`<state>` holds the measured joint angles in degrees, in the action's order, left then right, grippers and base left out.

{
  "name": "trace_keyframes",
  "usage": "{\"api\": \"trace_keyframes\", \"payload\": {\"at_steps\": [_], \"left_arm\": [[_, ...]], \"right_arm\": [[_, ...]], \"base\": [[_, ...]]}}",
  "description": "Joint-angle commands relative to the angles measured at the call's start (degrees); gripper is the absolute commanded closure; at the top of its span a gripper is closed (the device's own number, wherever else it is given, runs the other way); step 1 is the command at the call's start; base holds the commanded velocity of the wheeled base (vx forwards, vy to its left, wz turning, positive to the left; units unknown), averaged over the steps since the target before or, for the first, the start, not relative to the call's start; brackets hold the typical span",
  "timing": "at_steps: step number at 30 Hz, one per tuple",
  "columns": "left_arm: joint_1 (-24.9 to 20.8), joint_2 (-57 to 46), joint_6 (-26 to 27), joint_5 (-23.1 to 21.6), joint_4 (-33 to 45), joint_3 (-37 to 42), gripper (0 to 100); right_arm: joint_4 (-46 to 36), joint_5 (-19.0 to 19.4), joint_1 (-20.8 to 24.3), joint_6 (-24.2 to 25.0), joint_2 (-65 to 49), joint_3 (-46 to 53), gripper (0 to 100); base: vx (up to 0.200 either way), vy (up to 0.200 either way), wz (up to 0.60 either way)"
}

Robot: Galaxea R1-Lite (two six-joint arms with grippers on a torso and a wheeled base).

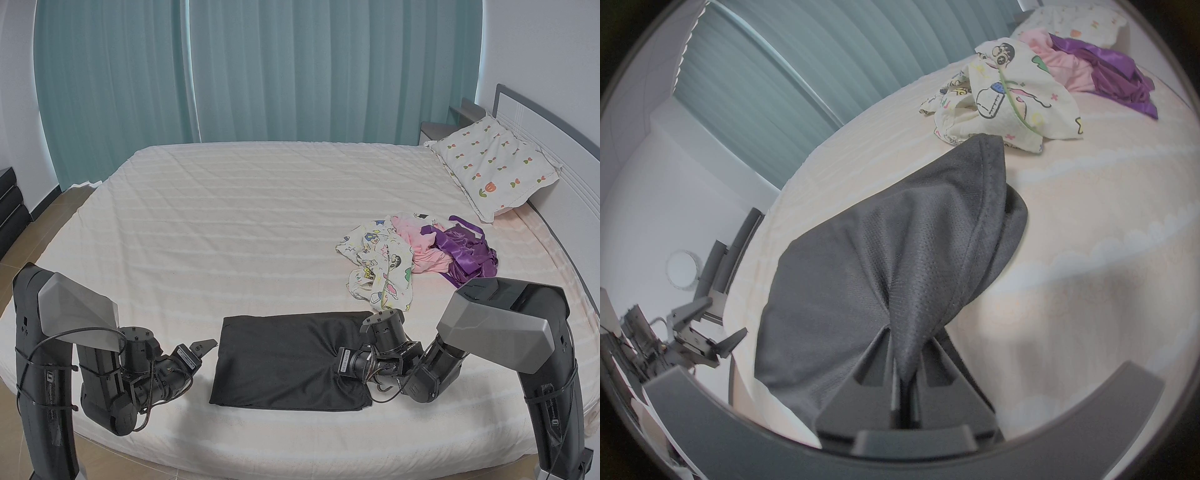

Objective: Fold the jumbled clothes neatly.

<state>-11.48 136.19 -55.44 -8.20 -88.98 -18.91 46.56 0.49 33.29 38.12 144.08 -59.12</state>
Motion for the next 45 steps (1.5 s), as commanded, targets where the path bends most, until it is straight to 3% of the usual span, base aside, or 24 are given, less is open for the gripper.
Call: {"api": "trace_keyframes", "payload": {"at_steps": [1,6,24,39,40,45], "left_arm": [[0.06,-0.14,-0.10,0.21,-1.02,-0.08,0],[-0.03,-0.49,-0.19,0.21,-1.02,0.01,0],[-0.03,-0.93,-0.02,0.47,-1.02,0.19,0],[0.32,-1.63,0.25,2.40,-1.02,-0.34,0],[0.41,-1.81,0.42,2.40,-1.02,-0.43,0],[0.67,-1.90,1.13,2.40,-1.02,-0.43,0]], "right_arm": [[0.11,0.39,-0.07,0.64,-1.79,1.20,100],[0.11,0.57,-0.25,2.40,-2.84,1.91,100],[0.38,0.92,-0.25,4.16,-4.95,3.31,100],[0.99,2.15,1.34,3.98,-2.49,1.64,100],[2.22,2.15,1.42,3.72,-2.31,1.82,0],[7.23,2.15,1.95,3.36,-2.49,3.75,0]], "base": [[0.000,0.000,0.00],[0.000,0.000,0.00],[0.000,-0.200,0.00],[0.000,0.000,0.00],[0.000,0.000,0.00],[0.000,0.000,0.00]]}}
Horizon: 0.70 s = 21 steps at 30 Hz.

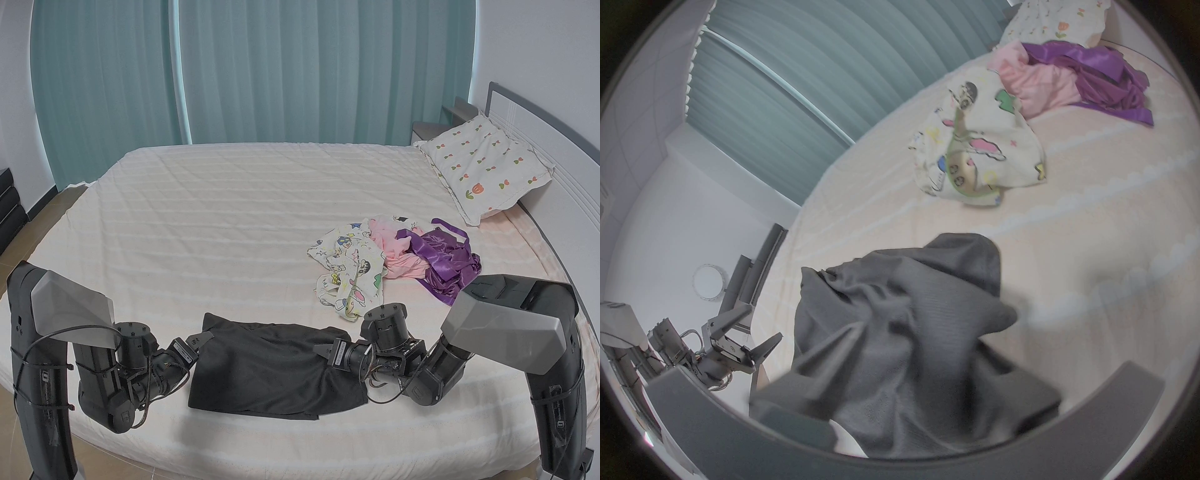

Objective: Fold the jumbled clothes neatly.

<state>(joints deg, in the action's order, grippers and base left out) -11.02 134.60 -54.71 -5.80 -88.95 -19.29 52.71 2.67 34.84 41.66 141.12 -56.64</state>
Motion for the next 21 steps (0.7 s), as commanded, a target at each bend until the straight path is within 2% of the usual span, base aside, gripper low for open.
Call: {"api": "trace_keyframes", "payload": {"at_steps": [1,6,7,10,15,17,20,21], "left_arm": [[0.12,-0.48,0.75,0.00,-1.05,0.13,0],[-0.32,-1.27,2.68,-0.09,-1.05,1.18,0],[-0.84,-1.09,4.79,-0.17,-1.05,1.62,0],[-1.46,-0.91,9.10,-0.17,-1.05,1.80,0],[-3.57,-0.48,16.48,0.53,-0.96,1.88,0],[-4.98,0.32,18.76,1.67,0.01,1.09,0],[-7.17,2.16,24.13,6.15,4.05,-2.07,0],[-7.17,2.16,24.13,6.15,4.05,-2.07,0]], "right_arm": [[1.16,-0.30,0.40,-0.52,0.47,1.27,0],[1.52,-2.32,-0.83,-2.72,0.56,1.62,0],[1.52,-4.08,-1.71,-2.98,0.39,1.62,0],[1.52,-6.10,-3.11,-3.25,0.03,1.79,0],[1.69,-6.27,-4.34,-3.25,-0.49,2.94,0],[1.69,-6.36,-4.52,-3.25,-0.49,3.11,0],[1.69,-6.36,-4.61,-3.16,-0.49,3.11,0],[1.69,-6.36,-4.61,-3.16,-0.49,3.11,0]], "base": [[0.000,0.000,0.00],[0.000,0.000,0.00],[0.000,0.000,0.00],[0.000,0.000,0.00],[0.000,0.000,0.00],[0.000,0.000,0.00],[0.000,0.000,0.00],[0.000,0.000,0.00]]}}
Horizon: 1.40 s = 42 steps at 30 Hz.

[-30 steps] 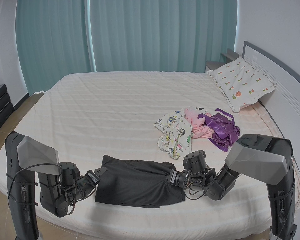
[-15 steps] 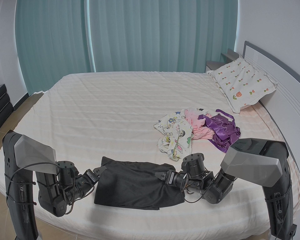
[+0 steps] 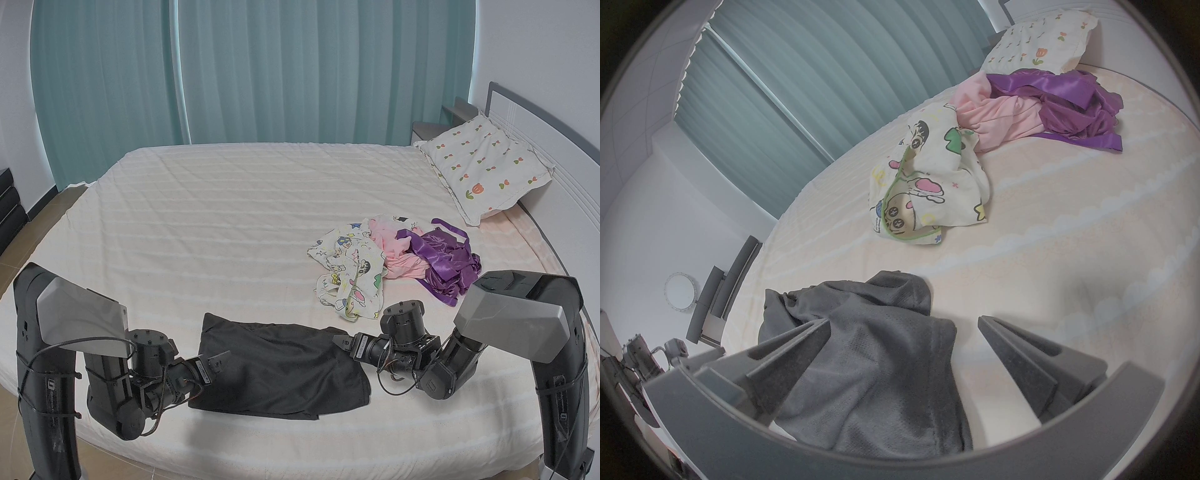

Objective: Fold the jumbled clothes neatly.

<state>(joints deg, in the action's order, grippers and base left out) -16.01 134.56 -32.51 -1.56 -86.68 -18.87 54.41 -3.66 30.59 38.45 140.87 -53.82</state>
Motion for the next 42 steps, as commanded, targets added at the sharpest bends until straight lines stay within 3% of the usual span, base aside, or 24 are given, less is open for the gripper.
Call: {"api": "trace_keyframes", "payload": {"at_steps": [1,2,4,13,14,19,31,42], "left_arm": [[-2.54,2.99,4.12,4.37,3.35,-4.07,0],[-2.89,3.87,7.20,7.45,5.55,-6.00,0],[-2.89,4.31,8.96,8.59,7.22,-7.14,0],[-3.33,4.75,11.51,9.12,14.08,-11.71,0],[-3.07,4.75,11.51,9.21,15.04,-12.42,100],[-1.31,4.75,11.59,11.49,16.45,-13.47,100],[2.30,2.11,11.42,11.49,16.10,-10.22,100],[7.22,1.23,5.09,9.03,15.92,-8.73,100]], "right_arm": [[0.00,-0.03,-0.35,0.05,-0.25,0.38,0],[0.09,-0.03,-0.35,0.05,-0.43,1.00,0],[0.44,-0.03,-0.35,0.05,-0.43,1.17,0],[1.14,0.14,-1.32,0.31,-0.43,1.53,0],[1.14,0.14,-1.32,0.49,-0.51,1.61,0],[1.23,0.14,-1.32,0.57,-0.51,1.97,0],[1.23,0.23,-1.32,0.75,-0.51,2.14,0],[2.81,0.23,-1.32,0.66,-0.51,3.11,0]], "base": [[0.000,0.000,0.00],[0.000,0.000,0.00],[0.000,0.000,0.00],[0.000,0.000,0.00],[0.000,0.000,0.00],[0.000,0.000,0.00],[0.000,0.000,0.00],[0.000,0.000,0.00]]}}
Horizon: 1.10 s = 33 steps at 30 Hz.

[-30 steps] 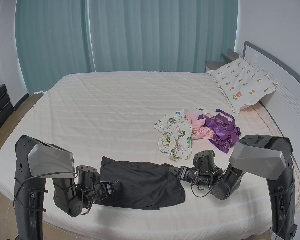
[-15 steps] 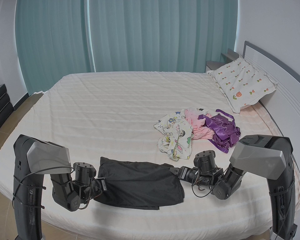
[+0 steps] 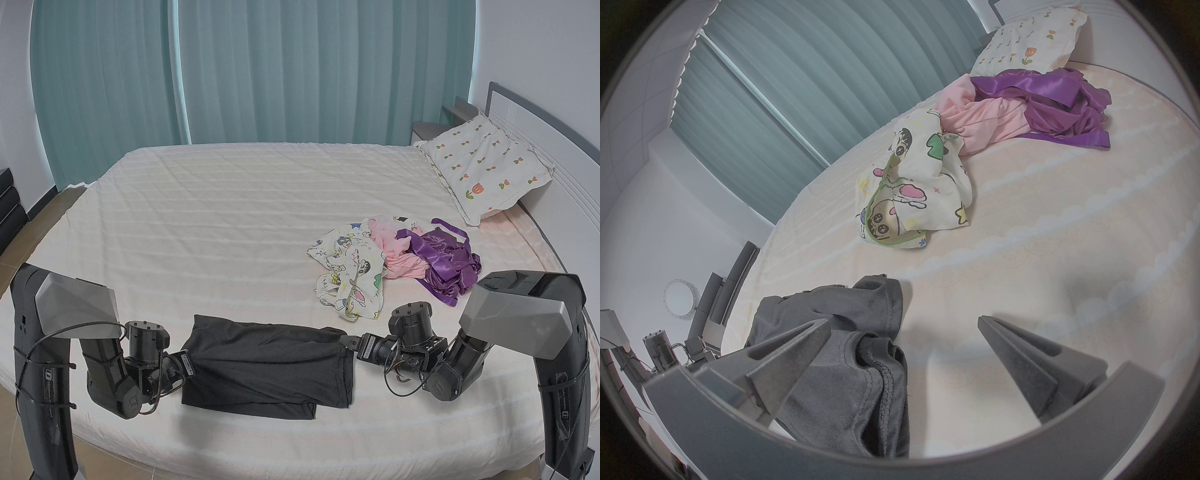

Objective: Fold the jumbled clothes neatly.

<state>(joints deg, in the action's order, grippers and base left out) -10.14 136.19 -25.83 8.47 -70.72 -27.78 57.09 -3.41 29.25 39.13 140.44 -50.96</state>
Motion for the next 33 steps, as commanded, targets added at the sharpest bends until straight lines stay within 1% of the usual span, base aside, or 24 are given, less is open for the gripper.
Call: {"api": "trace_keyframes", "payload": {"at_steps": [1,7,8,12,15,16,17,19,20,24,25,26,28,30,33], "left_arm": [[1.62,-0.40,-2.29,-1.53,-0.03,0.27,100],[4.34,-0.05,-5.37,-4.34,-0.03,0.27,100],[4.69,-0.14,-6.07,-5.04,-0.03,0.27,0],[5.48,-0.58,-8.09,-7.68,-0.47,0.36,0],[5.57,-1.28,-9.85,-11.20,-2.23,1.42,0],[5.57,-1.63,-10.64,-13.04,-3.02,2.03,0],[5.57,-1.63,-10.64,-13.04,-3.02,2.03,0],[5.57,-1.19,-11.26,-18.23,-4.96,2.56,0],[5.57,-1.02,-11.26,-19.28,-5.31,2.12,0],[5.31,1.88,-10.38,-19.99,-5.40,-0.17,0],[5.04,3.46,-8.27,-19.90,-5.40,-1.40,0],[5.04,3.64,-8.01,-19.90,-5.40,-1.49,0],[5.04,5.22,-2.82,-19.55,-5.40,-1.84,0],[5.04,5.66,-0.80,-19.46,-5.40,-1.84,0],[4.87,5.75,-0.36,-19.55,-5.40,-2.01,0]], "right_arm": [[0.13,0.07,0.02,-0.02,-0.07,0.24,0],[0.22,0.07,-0.24,0.07,-0.43,0.24,0],[0.22,0.07,-0.42,0.07,-0.51,0.24,0],[0.22,0.16,-0.68,0.24,-0.78,0.33,0],[0.22,0.16,-1.47,1.47,-2.10,0.86,0],[0.22,0.34,-1.74,2.09,-2.80,1.47,0],[0.22,0.34,-1.74,2.09,-2.80,1.47,0],[0.13,0.51,-3.32,2.97,-4.73,3.06,0],[0.22,0.51,-3.76,3.06,-5.17,3.76,0],[1.45,0.60,-5.43,3.14,-6.75,6.92,0],[3.64,0.69,-5.95,3.14,-7.19,9.21,0],[3.82,0.78,-5.95,3.14,-7.28,9.38,0],[9.09,1.30,-6.66,3.06,-7.72,13.87,0],[12.26,1.83,-7.01,3.06,-7.81,16.33,0],[15.16,2.53,-7.27,3.14,-7.81,18.61,0]], "base": [[0.000,0.000,0.00],[0.000,0.000,0.00],[0.000,0.000,0.00],[0.000,0.000,0.00],[0.000,0.000,0.00],[0.000,0.000,0.00],[0.000,0.000,0.00],[0.000,0.000,0.00],[0.000,0.000,0.00],[0.000,0.000,0.00],[0.000,0.000,0.00],[0.000,0.000,0.00],[0.000,0.000,0.00],[0.000,0.000,0.00],[0.000,0.000,0.00]]}}
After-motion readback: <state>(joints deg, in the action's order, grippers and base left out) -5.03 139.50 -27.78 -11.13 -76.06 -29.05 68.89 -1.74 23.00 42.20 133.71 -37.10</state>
